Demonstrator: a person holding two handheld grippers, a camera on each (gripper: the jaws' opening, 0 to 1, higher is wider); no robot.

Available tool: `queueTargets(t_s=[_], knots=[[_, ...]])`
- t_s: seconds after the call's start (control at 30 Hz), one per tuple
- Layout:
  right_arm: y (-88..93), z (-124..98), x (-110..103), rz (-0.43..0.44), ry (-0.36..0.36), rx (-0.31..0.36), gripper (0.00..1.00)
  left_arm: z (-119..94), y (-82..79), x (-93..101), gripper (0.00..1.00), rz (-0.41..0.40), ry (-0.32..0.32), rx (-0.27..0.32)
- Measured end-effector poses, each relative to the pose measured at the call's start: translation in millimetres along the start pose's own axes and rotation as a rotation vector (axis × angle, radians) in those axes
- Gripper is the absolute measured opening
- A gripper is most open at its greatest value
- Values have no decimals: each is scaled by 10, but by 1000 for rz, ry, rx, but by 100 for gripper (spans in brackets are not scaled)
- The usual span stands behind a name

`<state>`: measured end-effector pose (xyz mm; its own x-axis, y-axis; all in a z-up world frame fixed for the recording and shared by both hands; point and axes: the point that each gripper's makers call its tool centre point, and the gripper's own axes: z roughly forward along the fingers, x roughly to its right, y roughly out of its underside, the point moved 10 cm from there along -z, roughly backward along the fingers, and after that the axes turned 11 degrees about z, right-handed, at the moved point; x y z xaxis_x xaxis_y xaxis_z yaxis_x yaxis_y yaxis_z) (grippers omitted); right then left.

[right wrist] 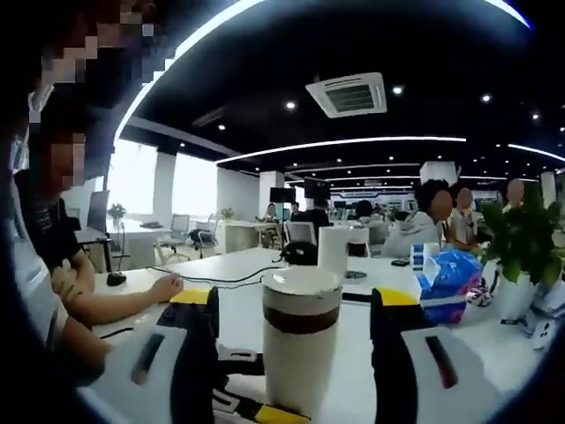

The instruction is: Grasp the water cup twist off the cup lid place the cup lid on the table

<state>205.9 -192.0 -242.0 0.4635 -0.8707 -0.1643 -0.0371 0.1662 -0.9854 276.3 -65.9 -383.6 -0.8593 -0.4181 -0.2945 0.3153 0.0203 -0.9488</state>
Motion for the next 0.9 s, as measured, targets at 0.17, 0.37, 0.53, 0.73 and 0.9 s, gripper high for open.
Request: queueTargets(t_s=[0.17, 0.37, 0.53, 0.73, 0.9], knots=[[-28, 97, 27, -8, -2, 5, 66, 3, 1, -3, 49, 2, 1, 0], [-17, 153, 24, -13, 0, -17, 57, 6, 2, -3, 49, 2, 2, 0], [5, 178, 44, -10, -9, -33, 53, 8, 2, 1, 49, 2, 2, 1], [13, 178, 84, -13, -27, -59, 47, 10, 5, 5, 49, 1, 4, 2], [11, 168, 132, -7, -80, -77, 47, 12, 7, 6, 49, 2, 4, 3]])
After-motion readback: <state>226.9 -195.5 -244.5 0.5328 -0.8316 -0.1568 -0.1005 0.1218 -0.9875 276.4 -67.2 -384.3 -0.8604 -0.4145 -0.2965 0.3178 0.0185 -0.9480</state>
